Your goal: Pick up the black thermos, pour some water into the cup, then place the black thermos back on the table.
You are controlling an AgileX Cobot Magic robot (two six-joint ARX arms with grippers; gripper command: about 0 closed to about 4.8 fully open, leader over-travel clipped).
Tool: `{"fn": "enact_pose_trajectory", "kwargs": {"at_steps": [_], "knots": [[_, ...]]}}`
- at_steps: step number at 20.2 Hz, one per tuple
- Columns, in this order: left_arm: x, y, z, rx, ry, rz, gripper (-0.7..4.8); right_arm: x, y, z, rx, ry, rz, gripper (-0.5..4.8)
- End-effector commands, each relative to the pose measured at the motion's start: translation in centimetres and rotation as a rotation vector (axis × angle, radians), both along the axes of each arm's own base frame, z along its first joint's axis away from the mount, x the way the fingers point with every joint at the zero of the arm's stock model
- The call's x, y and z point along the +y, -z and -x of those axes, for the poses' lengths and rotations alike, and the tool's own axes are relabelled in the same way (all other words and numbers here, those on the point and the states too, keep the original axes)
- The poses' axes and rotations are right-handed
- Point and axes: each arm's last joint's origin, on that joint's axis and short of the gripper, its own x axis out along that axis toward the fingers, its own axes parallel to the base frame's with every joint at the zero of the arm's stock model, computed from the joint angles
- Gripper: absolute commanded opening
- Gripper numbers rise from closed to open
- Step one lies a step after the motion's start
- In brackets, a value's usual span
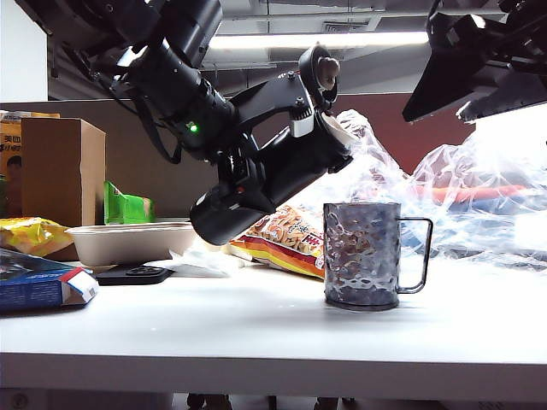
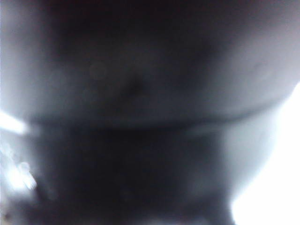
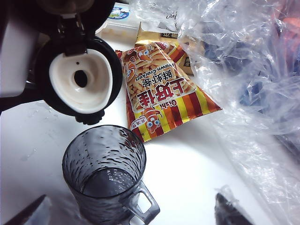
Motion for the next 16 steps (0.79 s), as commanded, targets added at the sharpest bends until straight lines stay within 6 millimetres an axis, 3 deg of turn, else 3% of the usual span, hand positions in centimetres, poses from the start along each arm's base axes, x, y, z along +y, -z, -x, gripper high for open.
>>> {"fn": "enact_pose_trajectory", "kwargs": {"at_steps": [1, 6, 11, 16], "knots": [[-0.2, -1.5, -0.2, -0.075, 0.006, 0.055, 1.7, 0.1, -0.4, 0.0, -0.023, -0.009, -0.012, 4.79], [-0.3, -2.3, -0.5, -0.216, 0.032, 0.007, 1.7, 0.0, 0.3, 0.3, 0.052, -0.036, 0.008, 4.79], [-0.2, -2.6, -0.6, -0.408, 0.139, -0.21, 1.7, 0.0, 0.7, 0.5, 0.094, -0.045, 0.022, 4.79], [-0.3, -3.3, -0.8, -0.559, 0.177, -0.301, 1.7, 0.0, 0.7, 0.5, 0.099, -0.062, 0.011, 4.79]]}}
